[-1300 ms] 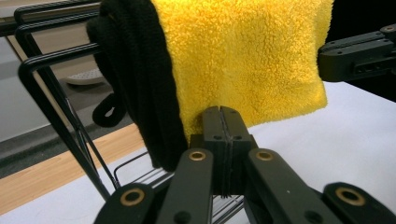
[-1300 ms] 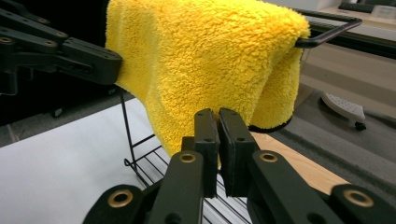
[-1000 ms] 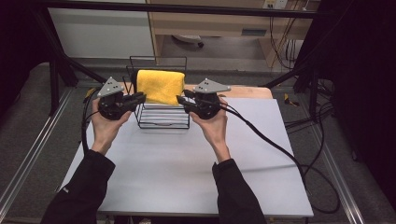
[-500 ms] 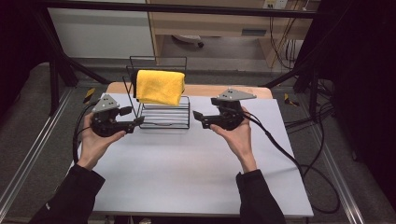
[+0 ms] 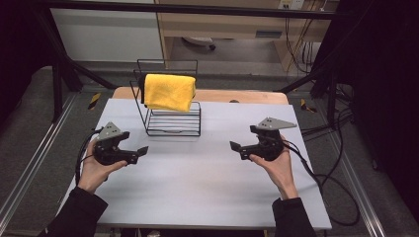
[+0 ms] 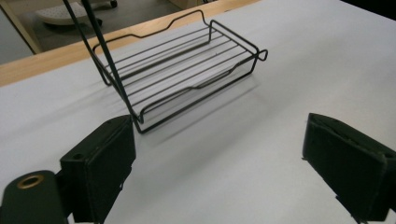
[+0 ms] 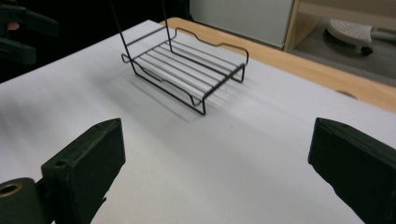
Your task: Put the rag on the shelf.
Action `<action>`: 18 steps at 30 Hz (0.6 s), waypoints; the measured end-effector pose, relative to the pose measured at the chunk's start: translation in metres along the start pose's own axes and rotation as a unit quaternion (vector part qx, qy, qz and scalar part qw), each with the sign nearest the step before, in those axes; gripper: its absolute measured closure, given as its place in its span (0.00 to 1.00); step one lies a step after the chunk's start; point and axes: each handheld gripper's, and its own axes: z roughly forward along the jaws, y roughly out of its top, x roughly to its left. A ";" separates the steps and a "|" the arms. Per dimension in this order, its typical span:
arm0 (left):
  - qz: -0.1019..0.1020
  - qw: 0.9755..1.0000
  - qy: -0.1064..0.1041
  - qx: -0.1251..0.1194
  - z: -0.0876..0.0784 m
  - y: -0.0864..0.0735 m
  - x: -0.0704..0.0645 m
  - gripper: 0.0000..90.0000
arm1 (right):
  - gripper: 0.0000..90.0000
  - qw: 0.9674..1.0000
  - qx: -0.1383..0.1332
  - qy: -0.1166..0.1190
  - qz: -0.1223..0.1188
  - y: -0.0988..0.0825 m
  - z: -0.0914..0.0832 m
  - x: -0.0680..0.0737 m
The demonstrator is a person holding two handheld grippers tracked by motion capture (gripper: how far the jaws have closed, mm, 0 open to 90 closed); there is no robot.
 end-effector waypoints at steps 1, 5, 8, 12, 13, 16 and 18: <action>-0.002 1.000 -0.001 -0.001 0.000 -0.004 0.000 0.10 | 0.04 1.000 0.000 -0.001 0.003 -0.005 -0.001 -0.002; 0.001 1.000 0.001 0.008 0.001 -0.019 -0.002 0.09 | 0.01 1.000 0.012 -0.011 0.008 -0.027 -0.006 -0.007; -0.002 1.000 -0.004 0.006 0.001 -0.030 -0.002 0.09 | 0.01 1.000 0.014 -0.014 0.008 -0.042 -0.010 -0.011; -0.007 1.000 -0.009 0.009 0.002 -0.044 0.000 0.09 | 0.01 1.000 0.015 -0.016 0.014 -0.063 -0.016 -0.016; -0.007 1.000 -0.007 0.012 0.002 -0.048 0.001 0.09 | 0.01 1.000 0.017 -0.016 0.015 -0.068 -0.017 -0.018; -0.008 1.000 -0.005 0.018 0.002 -0.058 0.003 0.09 | 0.01 0.999 0.025 -0.017 0.016 -0.081 -0.021 -0.022; -0.010 1.000 -0.003 0.020 0.002 -0.063 0.004 0.09 | 0.01 0.999 0.029 -0.016 0.021 -0.090 -0.024 -0.025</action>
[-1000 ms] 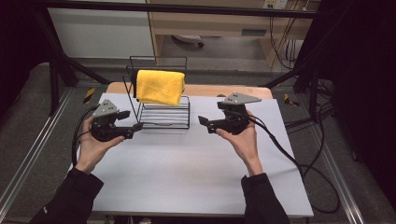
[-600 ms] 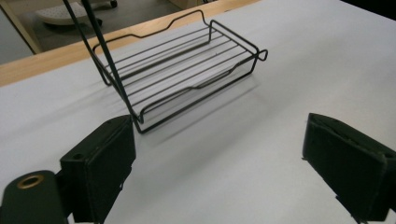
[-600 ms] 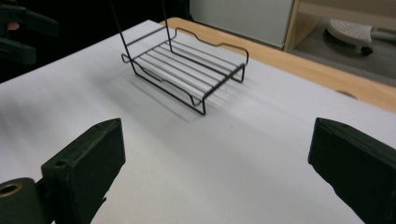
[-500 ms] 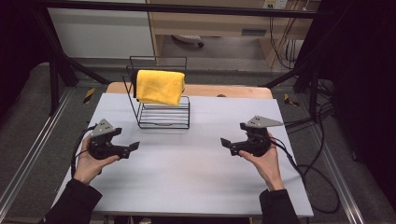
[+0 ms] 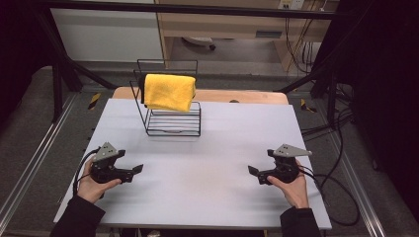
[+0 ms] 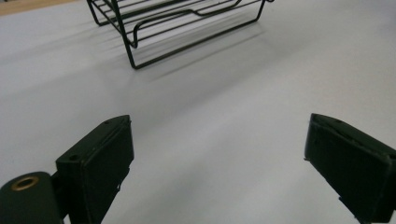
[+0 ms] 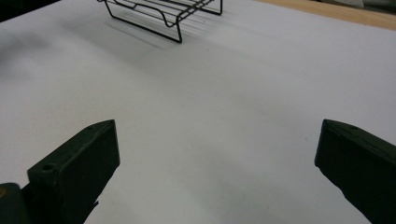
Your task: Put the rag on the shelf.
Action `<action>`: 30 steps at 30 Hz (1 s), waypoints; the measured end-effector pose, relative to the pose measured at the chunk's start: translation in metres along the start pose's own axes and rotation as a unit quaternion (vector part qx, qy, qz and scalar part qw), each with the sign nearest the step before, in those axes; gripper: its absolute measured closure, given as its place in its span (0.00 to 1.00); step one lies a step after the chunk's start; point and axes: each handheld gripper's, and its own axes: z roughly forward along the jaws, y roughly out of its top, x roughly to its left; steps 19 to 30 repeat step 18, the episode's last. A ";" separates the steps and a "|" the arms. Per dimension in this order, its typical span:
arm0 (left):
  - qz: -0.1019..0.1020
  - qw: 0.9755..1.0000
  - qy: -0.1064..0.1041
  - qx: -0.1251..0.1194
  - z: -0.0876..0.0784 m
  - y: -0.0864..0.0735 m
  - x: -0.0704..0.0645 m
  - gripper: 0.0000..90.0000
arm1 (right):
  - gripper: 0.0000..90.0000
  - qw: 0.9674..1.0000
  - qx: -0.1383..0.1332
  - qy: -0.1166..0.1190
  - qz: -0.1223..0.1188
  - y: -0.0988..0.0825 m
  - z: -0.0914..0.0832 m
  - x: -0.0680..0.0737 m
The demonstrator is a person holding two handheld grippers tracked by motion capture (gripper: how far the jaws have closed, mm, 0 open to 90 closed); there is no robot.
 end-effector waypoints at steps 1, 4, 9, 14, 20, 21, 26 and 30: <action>0.002 1.000 0.001 0.001 0.000 -0.002 0.001 0.09 | 0.01 1.000 0.001 0.000 0.000 -0.004 -0.001 -0.002; 0.005 1.000 0.001 0.001 -0.002 -0.007 0.001 0.09 | 0.01 1.000 0.003 0.003 0.005 -0.015 -0.005 -0.007; 0.006 1.000 -0.001 0.002 -0.002 -0.014 0.001 0.09 | 0.01 1.000 0.004 0.008 0.011 -0.029 -0.009 -0.014; 0.001 1.000 0.001 0.006 0.000 -0.018 0.003 0.08 | 0.01 1.000 0.016 0.007 0.016 -0.038 -0.012 -0.016; 0.000 1.000 0.002 0.007 0.000 -0.020 0.003 0.08 | 0.01 1.000 0.013 0.006 0.018 -0.041 -0.014 -0.018; 0.000 1.000 0.002 0.007 0.000 -0.020 0.003 0.08 | 0.01 1.000 0.013 0.006 0.018 -0.041 -0.014 -0.018; 0.000 1.000 0.002 0.007 0.000 -0.020 0.003 0.08 | 0.01 1.000 0.013 0.006 0.018 -0.041 -0.014 -0.018; 0.000 1.000 0.002 0.007 0.000 -0.020 0.003 0.08 | 0.01 1.000 0.013 0.006 0.018 -0.041 -0.014 -0.018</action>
